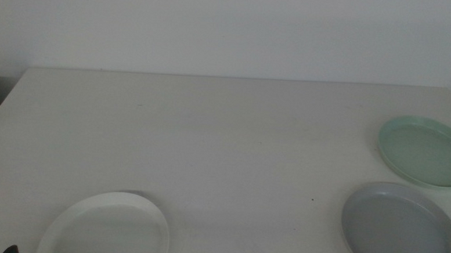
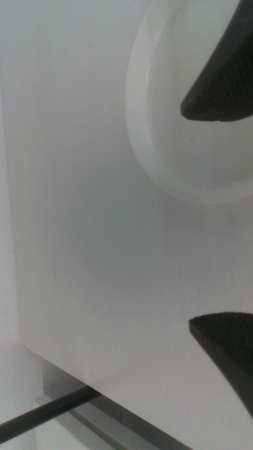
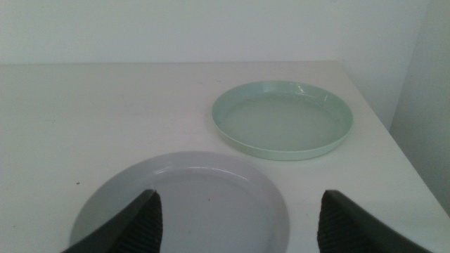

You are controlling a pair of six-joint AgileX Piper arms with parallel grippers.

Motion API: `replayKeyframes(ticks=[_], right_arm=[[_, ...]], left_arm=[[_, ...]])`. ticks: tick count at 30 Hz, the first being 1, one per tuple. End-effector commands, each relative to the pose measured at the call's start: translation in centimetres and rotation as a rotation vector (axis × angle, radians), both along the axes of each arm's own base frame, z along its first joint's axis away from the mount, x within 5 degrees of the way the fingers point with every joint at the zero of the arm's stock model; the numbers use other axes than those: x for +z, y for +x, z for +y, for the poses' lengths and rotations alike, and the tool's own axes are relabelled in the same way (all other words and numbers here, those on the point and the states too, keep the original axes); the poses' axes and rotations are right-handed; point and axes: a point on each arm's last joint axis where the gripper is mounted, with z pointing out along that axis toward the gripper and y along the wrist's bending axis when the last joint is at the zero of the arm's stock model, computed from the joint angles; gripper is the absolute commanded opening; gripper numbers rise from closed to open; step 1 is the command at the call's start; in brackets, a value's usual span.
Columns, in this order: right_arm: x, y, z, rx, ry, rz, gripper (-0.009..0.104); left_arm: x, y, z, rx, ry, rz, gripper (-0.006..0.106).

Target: Stack the three bowls on top of each other.

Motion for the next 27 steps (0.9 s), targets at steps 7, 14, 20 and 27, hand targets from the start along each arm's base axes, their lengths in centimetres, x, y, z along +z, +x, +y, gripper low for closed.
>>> replayKeyframes(ticks=[7, 14, 20, 27], right_arm=[[1.1, -0.1, -0.1, -0.001, -0.046, -0.113, 0.056], [5.9, 0.0, -0.1, -0.007, -0.038, -0.110, 0.056], [9.2, 1.7, -0.1, -0.011, -0.014, -0.059, 0.056], [12.5, 5.0, -0.1, -0.014, -0.015, 0.129, 0.056]], left_arm=[[0.8, 0.1, 0.0, 0.008, -0.025, -0.086, 0.094], [0.8, 0.1, 0.0, 0.008, -0.025, -0.086, 0.094], [0.8, 0.1, 0.0, 0.008, -0.025, -0.086, 0.094], [0.8, 0.1, 0.0, 0.008, -0.025, -0.086, 0.094]])
